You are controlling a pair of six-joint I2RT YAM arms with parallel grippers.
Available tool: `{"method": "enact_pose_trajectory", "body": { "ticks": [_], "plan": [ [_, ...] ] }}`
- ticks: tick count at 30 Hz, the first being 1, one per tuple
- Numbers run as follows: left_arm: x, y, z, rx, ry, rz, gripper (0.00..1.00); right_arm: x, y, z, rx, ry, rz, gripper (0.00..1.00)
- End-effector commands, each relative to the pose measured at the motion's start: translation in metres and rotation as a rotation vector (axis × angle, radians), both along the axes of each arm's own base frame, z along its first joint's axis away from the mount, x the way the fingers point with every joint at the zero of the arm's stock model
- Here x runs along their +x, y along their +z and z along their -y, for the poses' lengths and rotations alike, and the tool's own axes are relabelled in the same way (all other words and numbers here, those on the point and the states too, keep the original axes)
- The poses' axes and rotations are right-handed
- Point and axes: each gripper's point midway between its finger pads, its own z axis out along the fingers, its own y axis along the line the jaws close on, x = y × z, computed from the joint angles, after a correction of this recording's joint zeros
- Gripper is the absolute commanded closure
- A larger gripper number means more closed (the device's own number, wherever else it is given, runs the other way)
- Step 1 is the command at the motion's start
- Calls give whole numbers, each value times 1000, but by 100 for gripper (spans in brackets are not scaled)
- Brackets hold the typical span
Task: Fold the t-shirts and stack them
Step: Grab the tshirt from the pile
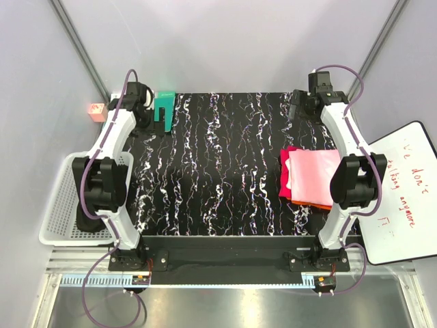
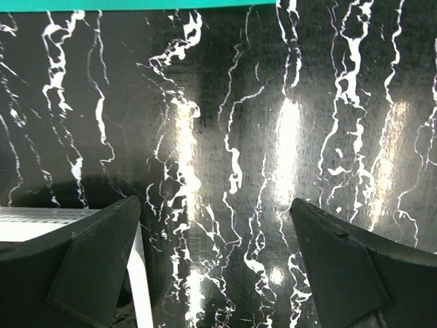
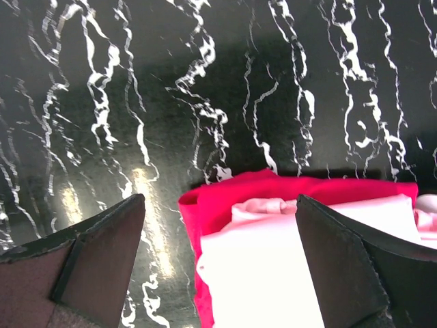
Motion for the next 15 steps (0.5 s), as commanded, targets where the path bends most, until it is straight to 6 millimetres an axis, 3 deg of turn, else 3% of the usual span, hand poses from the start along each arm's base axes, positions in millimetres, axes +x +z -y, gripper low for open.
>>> {"method": "enact_pose_trajectory", "body": {
  "ticks": [1,3,6,7,9,10,14,15],
  "plan": [
    [8,45,8,-63,-2,158,1,-14,14,9,-36,-23,16,0],
    [4,47,19,-130,-3,169,1,-16,14,8,-33,-20,16,0],
    [-10,75,21,-218,18,282,1,-20,15,8,-41,-11,10,0],
    [-13,75,6,-250,58,283,1,-21,16,10,-50,-8,11,0],
    [-24,70,4,-367,85,263,1,-22,19,10,-56,-1,13,0],
    [-29,76,-7,-381,106,286,1,-24,19,11,-64,6,11,0],
    [-45,73,-27,-272,159,280,1,-27,17,10,-66,21,-1,0],
    [-54,70,-43,-200,229,277,1,-29,16,9,-57,18,-4,0]
  ]
}}
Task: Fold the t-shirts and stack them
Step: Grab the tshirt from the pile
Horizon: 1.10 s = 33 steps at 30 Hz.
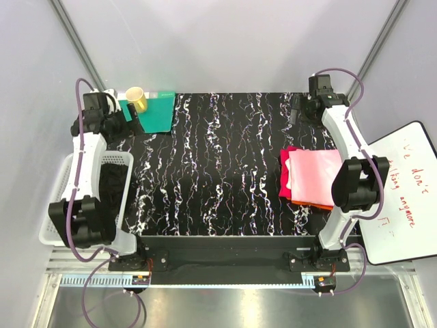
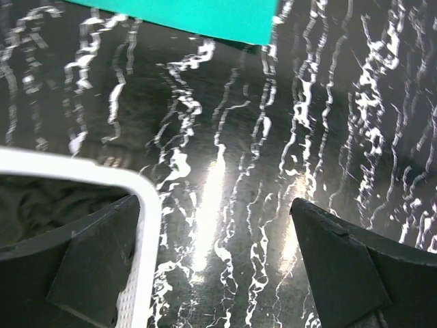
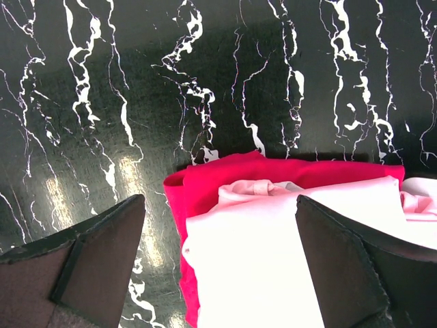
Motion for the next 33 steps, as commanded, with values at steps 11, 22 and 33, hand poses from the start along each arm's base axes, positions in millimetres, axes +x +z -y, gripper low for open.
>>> {"method": "enact_pose_trajectory", "body": {
  "ticks": [11,22,33],
  "plan": [
    [-92,-38,-71,308,401,-243,1,-24,12,-6,31,14,11,0],
    [-121,-93,-107,216,549,-445,4,-23,8,-20,90,51,-4,0],
    [-117,-158,-112,60,495,-643,3,-20,6,-33,149,96,-11,0]
  ]
}}
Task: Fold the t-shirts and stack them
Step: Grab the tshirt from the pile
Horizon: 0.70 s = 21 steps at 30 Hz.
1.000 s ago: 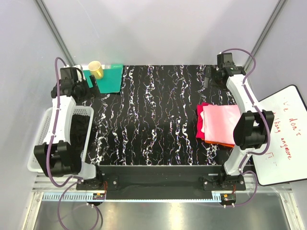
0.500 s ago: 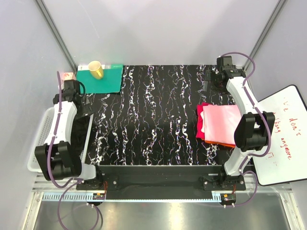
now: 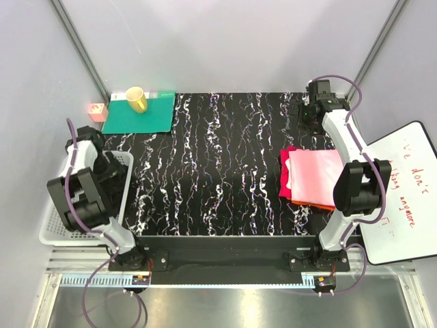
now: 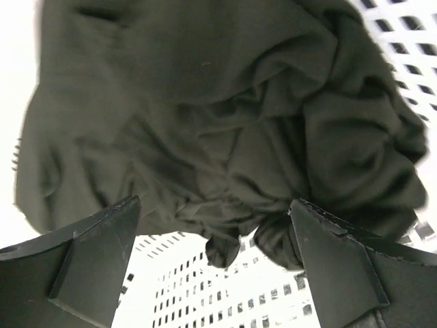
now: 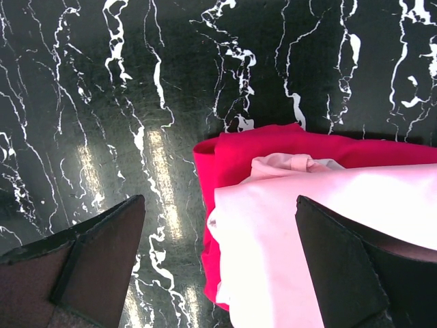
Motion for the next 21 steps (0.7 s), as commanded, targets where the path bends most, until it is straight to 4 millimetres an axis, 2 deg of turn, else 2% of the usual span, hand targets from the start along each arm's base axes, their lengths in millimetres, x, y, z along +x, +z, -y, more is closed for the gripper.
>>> {"method": "enact_pose_trajectory", "body": {
  "ticks": [1,4,7,8,9,10,11,12,15,18,19,21],
  "plan": [
    [8,-21,4,-78,-21,-32,4,2,17,-9,31,24,36,0],
    [2,-37,7,-100,-23,-85,12,4,19,-8,29,25,42,0],
    [-6,-49,12,-128,-20,-121,31,5,19,-7,23,23,43,0],
    [-9,-52,12,-134,-19,-137,44,5,17,-7,22,24,38,0],
    [-11,-54,12,-134,-19,-149,52,6,18,-7,22,24,41,0],
    [-14,-59,13,-143,-16,-168,68,6,19,-7,20,26,43,0],
    [-14,-60,13,-150,-14,-170,93,7,19,-7,20,24,45,0],
    [-14,-61,13,-153,-9,-172,100,8,19,-7,21,25,45,0],
    [-8,-49,10,-134,-8,-127,100,9,19,-8,24,27,44,0],
    [1,-21,8,-97,-17,-32,100,10,19,-9,27,25,46,0],
    [4,-4,6,-70,-18,26,100,10,17,-9,29,25,39,0],
    [6,17,2,-21,-20,92,100,10,16,-10,33,27,37,0]
  ]
}}
